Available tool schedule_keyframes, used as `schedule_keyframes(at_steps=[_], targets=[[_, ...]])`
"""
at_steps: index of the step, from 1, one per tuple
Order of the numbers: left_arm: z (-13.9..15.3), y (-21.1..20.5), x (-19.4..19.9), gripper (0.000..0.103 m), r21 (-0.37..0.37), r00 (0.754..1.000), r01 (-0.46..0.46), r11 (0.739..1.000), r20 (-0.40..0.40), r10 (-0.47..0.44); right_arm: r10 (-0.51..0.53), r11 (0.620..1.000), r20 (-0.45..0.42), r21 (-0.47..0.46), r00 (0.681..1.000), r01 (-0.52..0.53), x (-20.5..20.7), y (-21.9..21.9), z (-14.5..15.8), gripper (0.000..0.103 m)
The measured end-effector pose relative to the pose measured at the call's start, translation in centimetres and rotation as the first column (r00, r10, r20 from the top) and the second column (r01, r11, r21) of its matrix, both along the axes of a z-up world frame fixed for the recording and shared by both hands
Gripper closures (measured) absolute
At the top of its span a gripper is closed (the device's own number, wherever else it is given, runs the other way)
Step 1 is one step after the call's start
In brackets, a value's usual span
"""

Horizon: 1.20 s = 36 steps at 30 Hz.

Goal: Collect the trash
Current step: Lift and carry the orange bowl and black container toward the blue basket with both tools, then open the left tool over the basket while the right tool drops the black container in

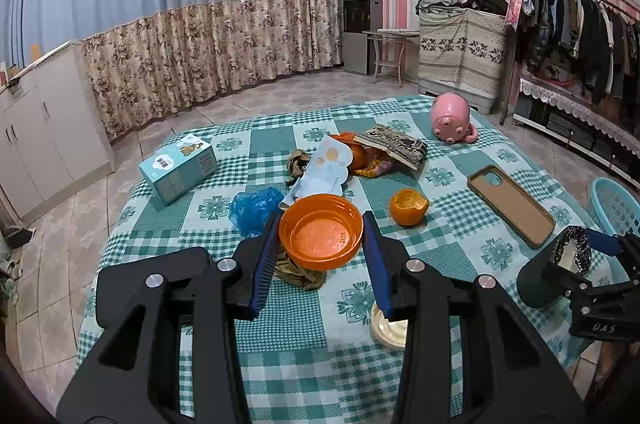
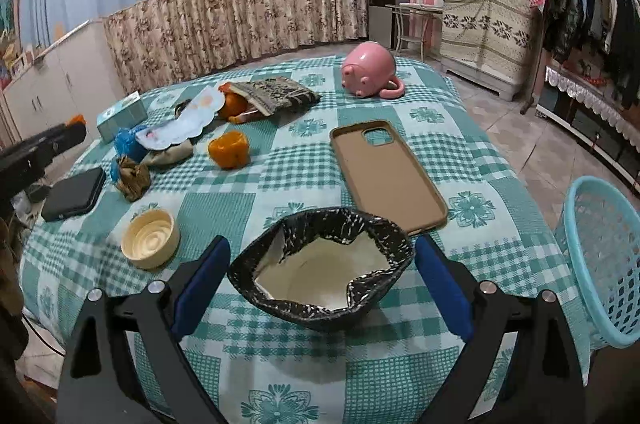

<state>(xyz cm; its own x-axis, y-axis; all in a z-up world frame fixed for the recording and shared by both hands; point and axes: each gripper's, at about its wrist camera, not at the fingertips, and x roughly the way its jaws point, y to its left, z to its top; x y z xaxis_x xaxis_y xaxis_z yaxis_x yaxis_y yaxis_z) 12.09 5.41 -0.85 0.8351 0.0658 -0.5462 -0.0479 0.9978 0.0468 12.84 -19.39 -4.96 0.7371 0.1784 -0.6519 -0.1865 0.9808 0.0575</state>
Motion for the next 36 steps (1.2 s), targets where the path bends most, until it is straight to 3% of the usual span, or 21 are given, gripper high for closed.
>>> schedule_keyframes(at_steps=[5, 13, 22, 26, 31, 36], targets=[[-0.1, 0.3, -0.3, 0.063, -0.002, 1.0, -0.001, 1.0, 0.001, 0.001, -0.03, 0.998, -0.013, -0.064, 0.999, 0.029, 0.0, 0.4, -0.7, 0.012], [-0.3, -0.3, -0.1, 0.063, 0.007, 1.0, 0.024, 1.0, -0.007, -0.024, -0.066, 0.998, 0.006, -0.01, 0.998, 0.066, 0.0, -1.5, 0.1, 0.019], [2.6, -5.8, 1.9, 0.063, -0.02, 0.989, 0.146, 0.989, 0.027, -0.145, -0.213, 0.975, 0.084, 0.076, 0.973, 0.207, -0.6, -8.7, 5.1, 0.019], [4.6, -10.2, 3.3, 0.063, -0.026, 0.97, 0.236, 0.972, 0.065, -0.233, -0.331, 0.937, 0.087, 0.15, 0.939, 0.316, -1.2, -14.5, 6.8, 0.02], [6.8, -16.5, 5.3, 0.063, -0.044, 0.933, 0.353, 0.935, 0.091, -0.348, -0.457, 0.882, 0.091, 0.178, 0.885, 0.437, -2.4, -21.6, 9.0, 0.02], [6.7, -24.3, 7.4, 0.063, -0.04, 0.886, 0.462, 0.886, 0.061, -0.459, -0.564, 0.818, 0.087, 0.19, 0.821, 0.543, -3.2, -27.7, 9.7, 0.02]])
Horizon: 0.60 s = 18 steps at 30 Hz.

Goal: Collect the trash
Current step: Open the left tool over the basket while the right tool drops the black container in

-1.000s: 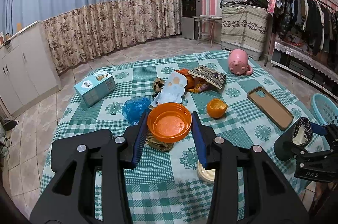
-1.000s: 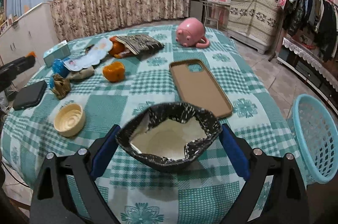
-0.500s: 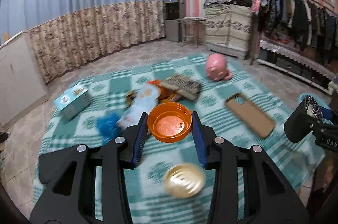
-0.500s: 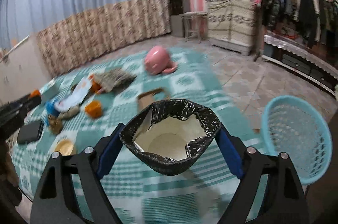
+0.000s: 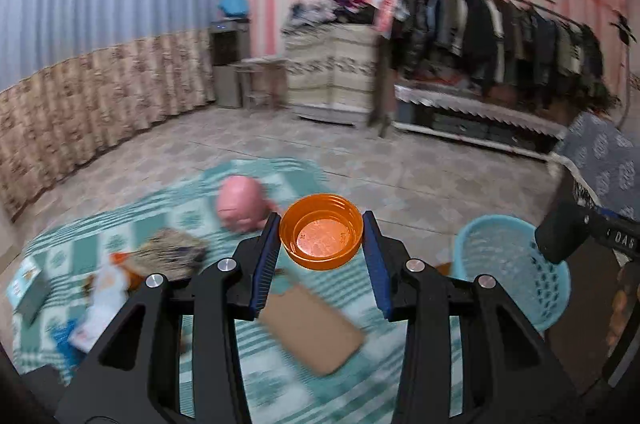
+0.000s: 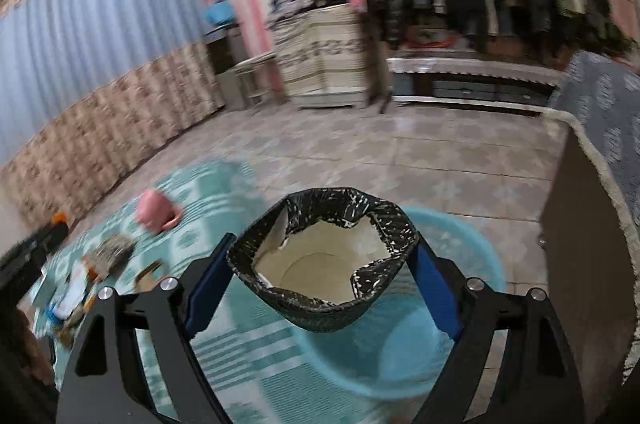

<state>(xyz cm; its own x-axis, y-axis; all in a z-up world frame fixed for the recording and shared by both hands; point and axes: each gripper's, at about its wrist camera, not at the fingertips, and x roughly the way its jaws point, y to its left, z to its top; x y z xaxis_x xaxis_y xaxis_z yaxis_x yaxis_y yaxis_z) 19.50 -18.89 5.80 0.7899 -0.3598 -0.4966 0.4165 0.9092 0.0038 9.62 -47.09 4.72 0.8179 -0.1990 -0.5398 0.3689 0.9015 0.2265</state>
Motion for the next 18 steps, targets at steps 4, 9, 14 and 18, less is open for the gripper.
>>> schedule_keyframes(at_steps=[4, 9, 14, 18], targets=[[-1.5, -5.3, 0.4, 0.063, 0.037, 0.997, 0.082, 0.996, -0.016, -0.081, -0.061, 0.997, 0.003, 0.051, 0.998, 0.061, -0.9, -3.6, -2.4, 0.02], [-4.6, -11.4, 2.1, 0.063, 0.041, 0.982, 0.178, 0.983, -0.066, -0.175, -0.113, 0.992, -0.04, 0.052, 0.993, 0.115, -1.7, -6.3, -5.2, 0.02], [-7.9, -16.8, 2.8, 0.063, 0.06, 0.968, 0.239, 0.969, -0.095, -0.233, -0.198, 0.975, -0.044, 0.095, 0.979, 0.202, -3.1, -8.8, -6.9, 0.02], [-9.6, -20.4, 2.7, 0.063, 0.071, 0.953, 0.291, 0.954, -0.109, -0.282, -0.267, 0.958, -0.034, 0.098, 0.963, 0.27, -4.0, -10.2, -7.1, 0.02]])
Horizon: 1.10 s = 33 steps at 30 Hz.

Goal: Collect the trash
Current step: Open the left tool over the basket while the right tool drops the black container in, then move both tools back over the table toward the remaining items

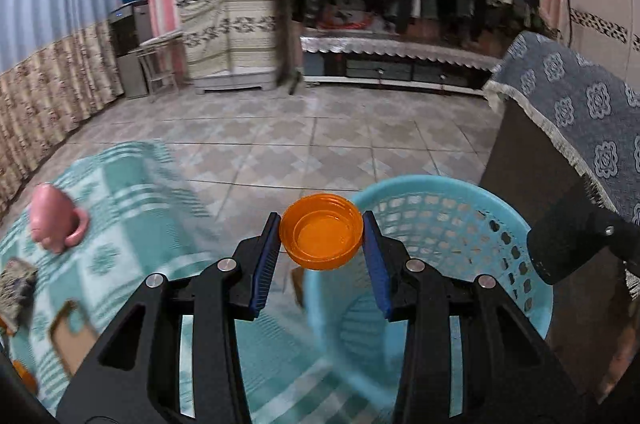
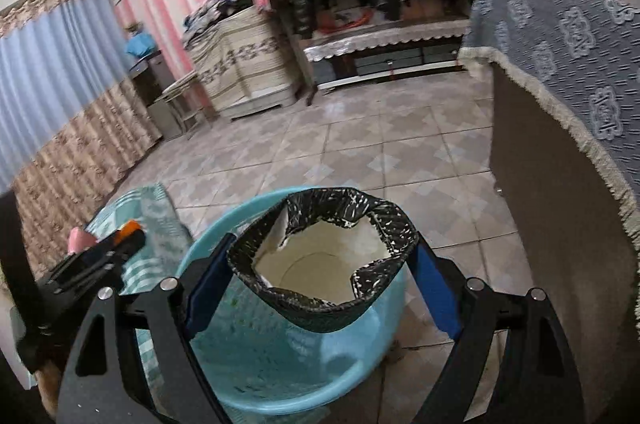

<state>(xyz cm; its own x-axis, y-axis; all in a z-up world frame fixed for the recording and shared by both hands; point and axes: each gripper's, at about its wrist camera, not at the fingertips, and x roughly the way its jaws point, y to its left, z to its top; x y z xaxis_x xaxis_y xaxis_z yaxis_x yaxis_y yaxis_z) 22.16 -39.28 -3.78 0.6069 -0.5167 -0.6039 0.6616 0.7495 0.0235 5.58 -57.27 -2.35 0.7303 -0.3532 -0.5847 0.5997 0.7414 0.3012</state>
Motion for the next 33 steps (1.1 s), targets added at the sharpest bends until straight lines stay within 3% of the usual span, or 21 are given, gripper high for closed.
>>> schedule_keyframes(at_steps=[6, 9, 14, 16, 21, 26, 33], targets=[[-1.3, -3.2, -0.5, 0.06, 0.029, 0.998, 0.058, 0.998, -0.008, -0.058, -0.015, 1.0, -0.002, 0.017, 1.0, 0.015, 0.0, -0.7, -0.7, 0.02], [-1.5, -3.2, -0.3, 0.034, 0.042, 0.999, 0.035, 0.999, 0.01, -0.035, -0.001, 1.0, -0.005, 0.025, 1.0, 0.001, 0.0, -0.4, -0.9, 0.02], [-0.4, -0.6, 0.8, 0.024, 0.025, 0.999, -0.043, 0.999, 0.025, 0.042, 0.026, 0.999, -0.018, 0.025, 0.999, -0.026, 0.9, 0.6, -1.0, 0.02], [0.5, 1.2, 0.8, 0.015, 0.008, 0.994, -0.094, 0.996, 0.062, 0.093, 0.041, 0.999, -0.026, 0.02, 0.999, -0.041, 1.6, 0.9, -1.2, 0.02], [2.3, 4.9, 0.2, 0.009, -0.008, 0.973, -0.184, 0.983, 0.141, 0.183, 0.087, 0.996, -0.038, 0.008, 0.995, -0.087, 3.5, 2.2, -1.7, 0.019], [4.0, 8.0, 0.0, 0.008, -0.044, 0.96, -0.235, 0.971, 0.143, 0.239, 0.092, 0.996, -0.018, 0.013, 0.996, -0.092, 4.3, 2.5, -2.3, 0.01], [6.6, 12.9, -2.0, 0.006, -0.104, 0.932, -0.3, 0.948, 0.179, 0.314, 0.068, 0.997, -0.013, -0.035, 0.998, -0.068, 3.9, 3.5, -1.4, 0.009]])
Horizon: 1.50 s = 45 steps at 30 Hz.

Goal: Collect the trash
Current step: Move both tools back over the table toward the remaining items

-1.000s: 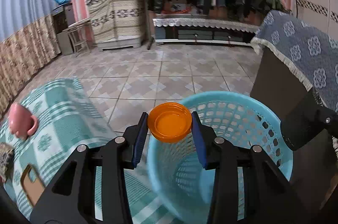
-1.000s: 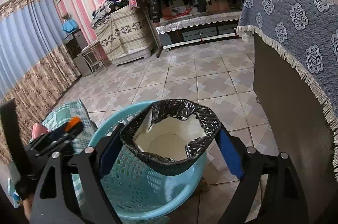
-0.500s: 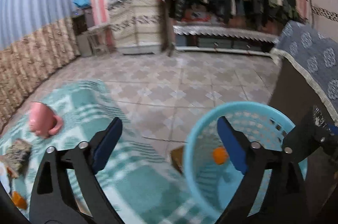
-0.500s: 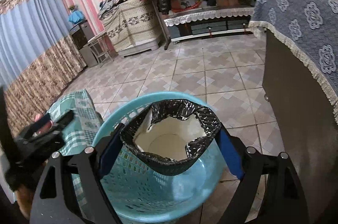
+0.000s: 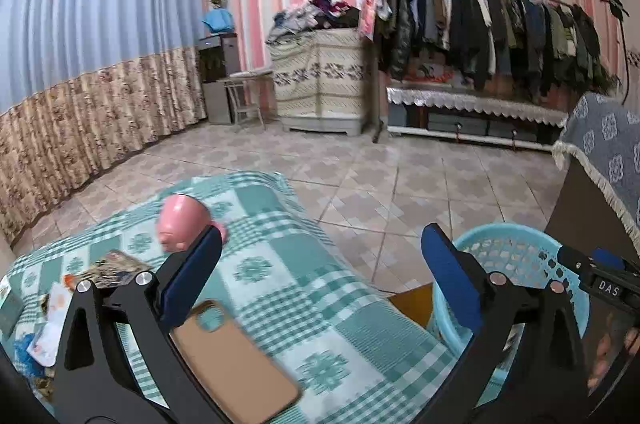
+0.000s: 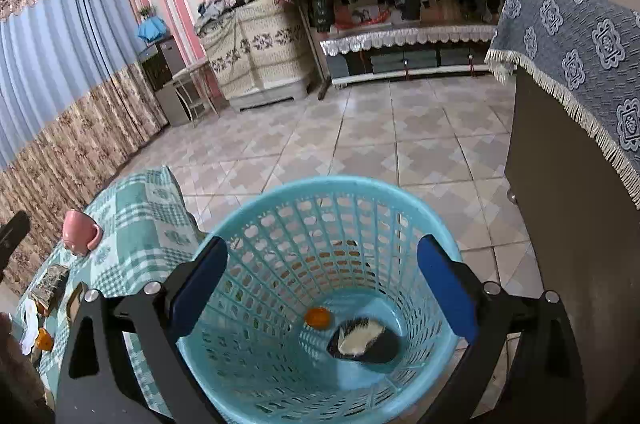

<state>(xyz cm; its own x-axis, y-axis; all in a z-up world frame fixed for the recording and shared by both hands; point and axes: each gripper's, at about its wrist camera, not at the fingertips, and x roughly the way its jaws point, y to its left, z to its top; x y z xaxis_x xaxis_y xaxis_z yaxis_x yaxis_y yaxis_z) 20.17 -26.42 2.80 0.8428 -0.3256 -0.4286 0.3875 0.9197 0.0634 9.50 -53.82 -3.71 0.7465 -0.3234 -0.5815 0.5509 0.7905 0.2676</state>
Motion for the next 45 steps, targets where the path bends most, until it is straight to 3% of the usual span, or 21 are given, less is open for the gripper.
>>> schedule_keyframes(at_steps=[12, 17, 22, 25, 29, 37, 40, 45], targets=[[2.4, 10.0, -4.2, 0.006, -0.036, 0.987, -0.152, 0.988, 0.043, 0.153, 0.077, 0.996, 0.107, -0.051, 0.991, -0.072, -1.6, 5.7, 4.2, 0.009], [2.8, 15.9, -6.0, 0.006, -0.067, 0.97, -0.237, 0.969, 0.042, 0.24, 0.155, 0.984, 0.12, -0.102, 0.981, -0.143, -1.1, 10.2, 5.4, 0.009], [2.0, 21.7, -7.2, 0.006, -0.094, 0.945, -0.325, 0.941, -0.009, 0.326, 0.228, 0.967, 0.109, -0.139, 0.968, -0.212, -0.8, 13.8, 5.5, 0.009], [1.1, 25.0, -7.4, 0.006, -0.098, 0.925, -0.38, 0.92, -0.044, 0.377, 0.275, 0.952, 0.09, -0.166, 0.957, -0.258, -0.5, 16.1, 5.2, 0.009], [-0.9, 27.5, -8.0, 0.006, -0.042, 0.902, -0.432, 0.901, -0.046, 0.43, 0.339, 0.928, 0.05, -0.182, 0.94, -0.325, 0.0, 19.0, 4.4, 0.009], [-8.3, 29.6, -7.0, 0.006, 0.001, 0.875, -0.439, 0.899, -0.225, 0.428, 0.432, 0.866, -0.048, -0.258, 0.901, -0.429, 1.0, 23.3, 3.3, 0.009], [-10.2, 29.3, -7.0, 0.006, -0.006, 0.87, -0.427, 0.904, -0.278, 0.408, 0.428, 0.875, -0.054, -0.227, 0.902, -0.428, 1.3, 22.9, 3.0, 0.009], [-11.7, 27.6, -6.8, 0.006, 0.012, 0.877, -0.393, 0.919, -0.295, 0.379, 0.404, 0.898, -0.055, -0.164, 0.913, -0.407, 1.9, 21.6, 2.5, 0.009]])
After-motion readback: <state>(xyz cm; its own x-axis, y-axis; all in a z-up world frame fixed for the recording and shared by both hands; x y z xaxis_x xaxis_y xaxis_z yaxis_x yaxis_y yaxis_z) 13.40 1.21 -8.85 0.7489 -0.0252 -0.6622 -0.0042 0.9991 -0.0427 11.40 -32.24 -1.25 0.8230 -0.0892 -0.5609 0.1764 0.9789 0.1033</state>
